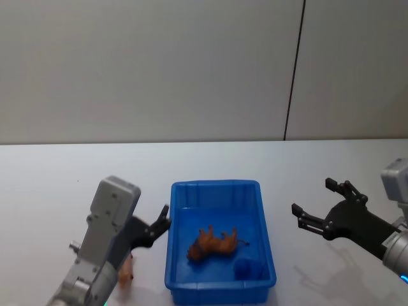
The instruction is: Pick up the two dolls from the table and place them into the box.
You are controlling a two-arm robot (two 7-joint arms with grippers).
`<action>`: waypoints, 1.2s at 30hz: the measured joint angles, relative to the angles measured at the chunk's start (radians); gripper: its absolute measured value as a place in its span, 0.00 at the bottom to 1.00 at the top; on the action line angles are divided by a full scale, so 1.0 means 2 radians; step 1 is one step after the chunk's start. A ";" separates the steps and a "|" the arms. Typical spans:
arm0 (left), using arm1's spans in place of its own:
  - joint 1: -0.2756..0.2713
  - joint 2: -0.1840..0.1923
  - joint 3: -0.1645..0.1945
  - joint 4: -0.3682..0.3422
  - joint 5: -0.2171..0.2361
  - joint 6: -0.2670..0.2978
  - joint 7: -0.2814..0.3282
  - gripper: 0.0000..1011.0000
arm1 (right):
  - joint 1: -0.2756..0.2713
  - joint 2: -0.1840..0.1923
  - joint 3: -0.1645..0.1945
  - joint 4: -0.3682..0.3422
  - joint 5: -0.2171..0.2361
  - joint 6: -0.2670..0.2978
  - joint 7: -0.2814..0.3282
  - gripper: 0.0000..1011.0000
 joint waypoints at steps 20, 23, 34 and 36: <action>0.048 0.014 -0.002 0.019 -0.027 -0.005 0.019 0.99 | -0.001 0.001 0.001 0.000 0.001 0.000 -0.001 0.99; 0.052 0.014 -0.003 0.025 -0.029 -0.009 0.018 0.99 | -0.001 0.001 0.001 0.000 0.001 0.000 -0.001 0.99; 0.060 0.010 -0.007 0.054 -0.039 -0.033 0.007 0.99 | -0.001 0.001 0.001 0.000 0.001 0.000 0.000 0.99; 0.060 0.008 -0.007 0.058 -0.040 -0.037 0.005 0.99 | -0.001 0.001 0.001 0.000 0.001 0.000 0.000 0.99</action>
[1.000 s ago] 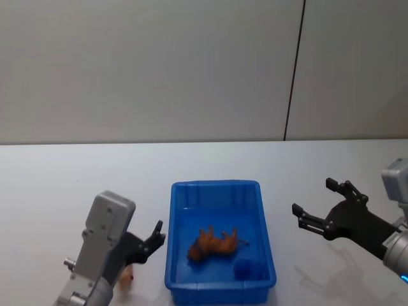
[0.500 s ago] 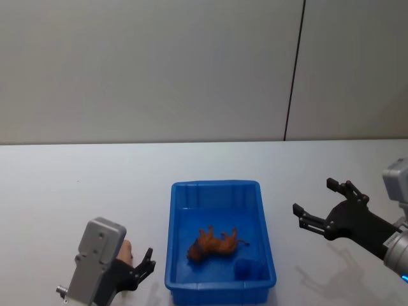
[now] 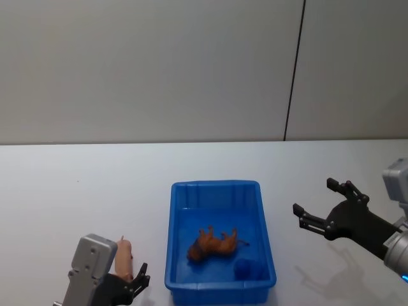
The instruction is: Pick up the two dolls from the table and place them into the box.
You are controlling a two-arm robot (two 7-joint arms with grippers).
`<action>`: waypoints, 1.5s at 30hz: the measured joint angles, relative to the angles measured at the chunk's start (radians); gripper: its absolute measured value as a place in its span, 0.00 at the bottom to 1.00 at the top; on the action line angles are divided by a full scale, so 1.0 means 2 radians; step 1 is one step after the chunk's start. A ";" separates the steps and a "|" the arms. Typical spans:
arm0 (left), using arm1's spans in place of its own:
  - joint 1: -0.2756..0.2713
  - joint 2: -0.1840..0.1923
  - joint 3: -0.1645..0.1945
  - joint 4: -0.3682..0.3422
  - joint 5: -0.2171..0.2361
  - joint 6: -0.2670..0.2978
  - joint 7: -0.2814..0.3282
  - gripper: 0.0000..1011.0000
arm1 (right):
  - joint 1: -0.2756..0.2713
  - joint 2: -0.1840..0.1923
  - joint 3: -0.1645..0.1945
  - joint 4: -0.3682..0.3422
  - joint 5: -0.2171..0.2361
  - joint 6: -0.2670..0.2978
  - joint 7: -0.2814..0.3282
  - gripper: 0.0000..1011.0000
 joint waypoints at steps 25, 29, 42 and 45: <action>-0.026 -0.032 -0.010 0.075 -0.006 -0.044 -0.052 0.85 | 0.000 0.000 0.000 0.000 0.000 0.000 0.000 0.99; -0.028 -0.035 -0.011 0.081 -0.007 -0.042 -0.058 0.73 | 0.000 0.000 0.000 0.000 0.000 0.000 0.000 0.99; -0.030 -0.041 -0.015 0.090 -0.008 -0.041 -0.071 0.39 | 0.000 0.000 0.000 0.000 0.000 0.000 0.000 0.99; -0.030 -0.041 -0.015 0.091 -0.008 -0.041 -0.072 0.39 | 0.000 0.000 0.000 0.000 0.000 0.000 0.000 0.99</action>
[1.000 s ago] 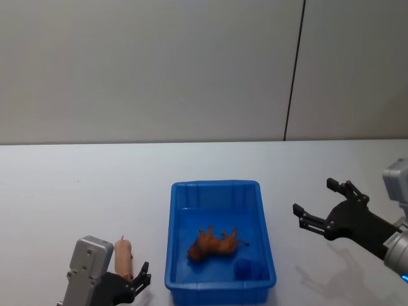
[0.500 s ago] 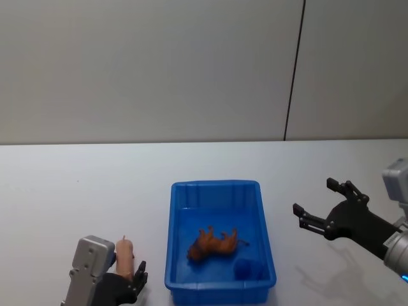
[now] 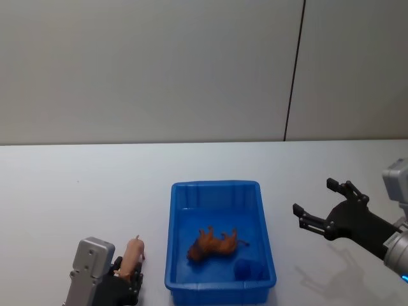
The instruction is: Pick up the two dolls from the table and place them into the box.
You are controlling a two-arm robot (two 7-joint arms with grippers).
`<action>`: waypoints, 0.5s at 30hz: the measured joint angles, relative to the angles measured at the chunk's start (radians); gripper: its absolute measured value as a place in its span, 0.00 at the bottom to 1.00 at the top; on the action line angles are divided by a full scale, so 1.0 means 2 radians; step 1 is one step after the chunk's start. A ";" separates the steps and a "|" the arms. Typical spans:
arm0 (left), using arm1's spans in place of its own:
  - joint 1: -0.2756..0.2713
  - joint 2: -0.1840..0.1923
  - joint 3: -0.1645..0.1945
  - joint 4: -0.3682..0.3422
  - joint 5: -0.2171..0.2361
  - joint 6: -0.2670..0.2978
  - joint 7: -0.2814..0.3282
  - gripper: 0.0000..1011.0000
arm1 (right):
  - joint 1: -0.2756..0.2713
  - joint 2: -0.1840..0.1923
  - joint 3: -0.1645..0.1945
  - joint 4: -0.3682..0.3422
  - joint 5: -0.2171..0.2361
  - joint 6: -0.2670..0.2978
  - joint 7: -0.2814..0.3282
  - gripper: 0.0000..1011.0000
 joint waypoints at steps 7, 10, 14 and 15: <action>-0.001 -0.002 -0.002 -0.004 0.006 0.002 -0.003 0.39 | 0.000 0.000 0.000 0.000 0.000 0.000 0.000 0.99; -0.002 -0.002 -0.004 -0.008 0.011 0.002 -0.004 0.39 | 0.000 0.000 0.000 0.000 0.000 0.000 0.000 0.99; -0.008 -0.004 -0.006 -0.016 0.021 0.001 -0.007 0.39 | 0.000 0.000 0.000 0.000 0.000 0.000 0.000 0.99; -0.010 -0.005 -0.007 -0.019 0.025 0.001 -0.008 0.39 | 0.000 0.000 0.000 0.000 0.000 0.000 0.000 0.99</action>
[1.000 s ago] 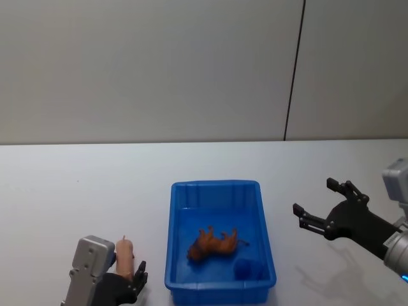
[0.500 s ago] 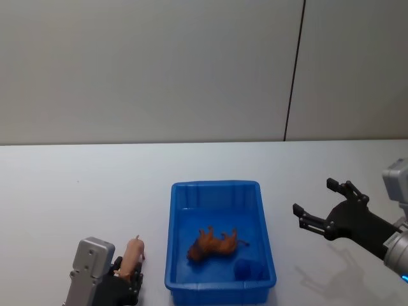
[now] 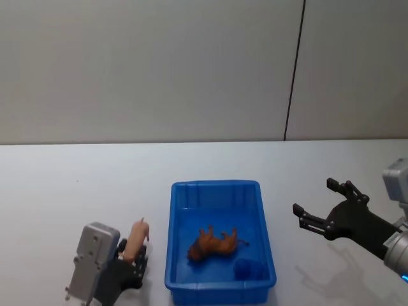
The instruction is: Pick up the two dolls from the table and place them into the box.
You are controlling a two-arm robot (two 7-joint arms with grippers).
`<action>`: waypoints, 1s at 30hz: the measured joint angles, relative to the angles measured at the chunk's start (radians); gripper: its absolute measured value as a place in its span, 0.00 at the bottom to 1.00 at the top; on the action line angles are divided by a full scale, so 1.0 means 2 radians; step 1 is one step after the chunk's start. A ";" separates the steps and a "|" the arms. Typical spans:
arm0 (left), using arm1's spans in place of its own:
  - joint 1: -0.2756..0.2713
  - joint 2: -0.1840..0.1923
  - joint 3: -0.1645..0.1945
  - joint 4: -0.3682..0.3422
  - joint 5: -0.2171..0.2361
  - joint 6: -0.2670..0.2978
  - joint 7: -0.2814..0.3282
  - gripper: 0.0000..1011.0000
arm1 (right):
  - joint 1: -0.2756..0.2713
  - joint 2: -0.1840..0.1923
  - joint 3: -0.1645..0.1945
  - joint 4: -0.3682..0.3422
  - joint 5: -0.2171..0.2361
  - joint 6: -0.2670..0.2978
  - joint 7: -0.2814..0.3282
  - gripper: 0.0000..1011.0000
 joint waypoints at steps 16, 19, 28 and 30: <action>-0.063 -0.037 -0.002 -0.014 0.066 -0.013 -0.050 0.39 | 0.000 0.000 0.000 0.000 0.000 0.000 0.000 0.99; -0.079 -0.049 0.000 -0.008 0.078 -0.016 -0.068 0.39 | 0.000 0.000 0.000 0.000 0.000 0.000 0.000 0.99; -0.116 -0.077 0.005 0.010 0.099 -0.019 -0.106 0.64 | 0.000 0.000 0.000 0.000 0.000 0.000 0.000 0.99; -0.120 -0.080 0.006 0.012 0.101 -0.020 -0.110 0.70 | 0.000 0.000 0.000 0.000 0.000 0.000 0.000 0.99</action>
